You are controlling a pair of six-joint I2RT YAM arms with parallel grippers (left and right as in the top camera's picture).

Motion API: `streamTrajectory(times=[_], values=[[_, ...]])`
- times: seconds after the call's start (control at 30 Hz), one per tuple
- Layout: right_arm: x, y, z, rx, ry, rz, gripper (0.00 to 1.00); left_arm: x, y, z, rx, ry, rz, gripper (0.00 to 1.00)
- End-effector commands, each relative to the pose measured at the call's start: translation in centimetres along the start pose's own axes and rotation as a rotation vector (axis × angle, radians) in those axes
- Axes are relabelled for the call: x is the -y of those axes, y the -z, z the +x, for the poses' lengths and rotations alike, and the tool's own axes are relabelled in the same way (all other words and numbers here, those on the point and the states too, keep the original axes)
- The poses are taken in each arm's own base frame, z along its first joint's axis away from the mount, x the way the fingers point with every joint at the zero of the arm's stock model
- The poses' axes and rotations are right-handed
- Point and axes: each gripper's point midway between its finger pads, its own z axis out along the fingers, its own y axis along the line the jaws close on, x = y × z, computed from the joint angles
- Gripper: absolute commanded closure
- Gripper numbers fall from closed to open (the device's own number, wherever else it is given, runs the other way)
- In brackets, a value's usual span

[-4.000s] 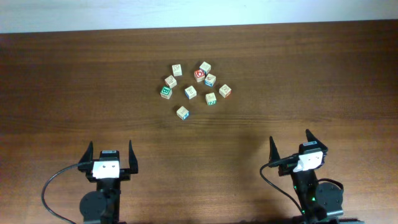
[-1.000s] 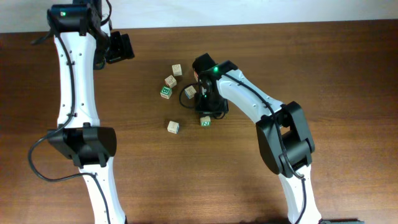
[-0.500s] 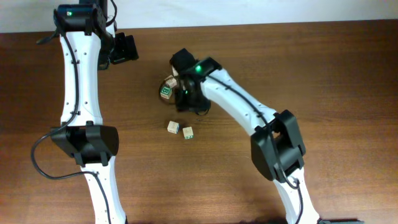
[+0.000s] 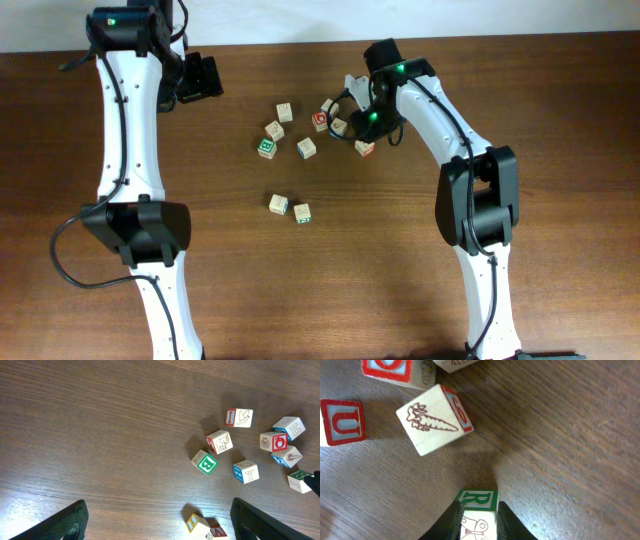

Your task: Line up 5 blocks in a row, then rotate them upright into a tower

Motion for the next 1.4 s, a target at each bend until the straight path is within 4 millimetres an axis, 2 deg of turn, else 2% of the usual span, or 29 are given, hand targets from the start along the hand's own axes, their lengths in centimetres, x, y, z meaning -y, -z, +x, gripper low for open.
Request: streamTrajectory(times=[0.0, 0.07, 0.13, 0.23, 0.33, 0.37, 0.43, 0.47, 0.53, 0.57, 0.6, 0.67, 0.77, 0.8, 0.83, 0.87, 0.9, 0.97, 1.0, 1.03, 1.07, 1.17, 1.2, 1.3, 1.37], values=[[0.3, -0.8, 1.8, -0.076, -0.083, 0.014, 0.76, 0.0, -0.3, 0.0, -0.006, -0.001, -0.001, 0.11], [0.0, -0.7, 2.9, -0.122, -0.193, 0.01, 0.76, 0.0, -0.3, 0.1, -0.01, -0.002, -0.002, 0.11], [-1.0, -0.2, 5.6, -0.238, -0.369, 0.009, 0.76, -0.1, -0.3, 0.5, -0.027, 0.0, -0.007, 0.1], [-3.2, 0.4, 7.9, -0.357, -0.427, -0.013, 0.76, -0.1, -0.3, 0.5, -0.027, 0.0, -0.007, 0.1], [-8.1, 0.5, 9.2, -0.456, -0.448, -0.042, 0.76, -0.1, -0.3, 0.5, -0.027, 0.0, -0.007, 0.1], [-10.1, 0.4, 9.2, -0.472, -0.423, -0.072, 0.76, -0.1, -0.3, 0.5, -0.028, 0.0, -0.007, 0.1], [-12.4, -0.1, 9.0, -0.472, -0.399, -0.057, 0.76, -0.1, -0.3, 0.5, -0.027, -0.001, -0.007, 0.1], [-12.4, -0.3, 8.3, -0.439, -0.383, -0.034, 0.76, -0.1, -0.3, 0.5, -0.026, -0.001, -0.008, 0.1], [-10.4, 0.8, 6.5, -0.368, -0.339, 0.03, 0.71, -0.3, -0.3, 0.5, -0.024, -0.001, -0.014, 0.09], [-8.4, 2.2, 5.6, -0.328, -0.285, 0.108, 0.65, -0.3, -0.3, 0.4, -0.024, -0.001, -0.014, 0.09], [-6.9, 3.0, 5.2, -0.318, -0.168, 0.153, 0.52, -0.3, -0.3, 0.5, -0.025, -0.001, -0.014, 0.09], [-5.4, 2.4, 6.0, -0.355, 0.045, 0.132, 0.41, -0.3, -0.3, 0.5, -0.025, -0.001, -0.014, 0.09], [-3.1, -0.6, 7.4, -0.368, 0.088, 0.103, 0.41, -0.4, -0.3, 0.8, -0.039, 0.0, -0.018, 0.09], [-2.8, -0.8, 7.7, -0.368, 0.078, 0.101, 0.42, -0.4, -0.3, 0.9, -0.043, 0.0, -0.019, 0.09], [-2.6, -0.8, 7.7, -0.367, 0.07, 0.097, 0.45, -0.4, -0.3, 1.0, -0.046, 0.001, -0.02, 0.09], [-2.5, -0.8, 7.7, -0.366, 0.062, 0.094, 0.55, -0.4, -0.3, 1.0, -0.046, 0.001, -0.02, 0.09], [-2.6, -0.8, 7.7, -0.364, 0.025, 0.092, 0.61, -0.4, -0.3, 1.0, -0.047, 0.001, -0.019, 0.09], [-4.5, -0.8, 7.5, -0.353, -0.085, 0.02, 0.73, -0.4, -0.3, 1.0, -0.047, 0.001, -0.019, 0.09], [-5.3, -0.7, 7.7, -0.361, -0.167, 0.0, 0.73, -0.4, -0.3, 1.0, -0.047, 0.001, -0.019, 0.09], [-8.1, -0.5, 8.0, -0.392, -0.268, -0.095, 0.73, -0.4, -0.3, 1.0, -0.047, 0.001, -0.02, 0.09], [-10.6, -0.4, 8.3, -0.42, -0.297, -0.152, 0.73, -0.4, -0.3, 1.0, -0.045, 0.001, -0.019, 0.09], [-13.4, -0.4, 9.2, -0.478, -0.33, -0.136, 0.73, -0.4, -0.3, 0.9, -0.042, 0.0, -0.019, 0.09], [-14.3, -0.4, 9.4, -0.492, -0.341, -0.127, 0.72, -0.4, -0.3, 0.9, -0.042, 0.0, -0.019, 0.08], [-15.5, -0.4, 9.9, -0.513, -0.331, -0.118, 0.53, -0.3, -0.3, 0.8, -0.038, 0.0, -0.018, 0.08], [-15.5, -0.1, 9.5, -0.501, -0.324, -0.109, 0.5, -0.3, -0.3, 0.6, -0.029, 0.0, -0.015, 0.07]])
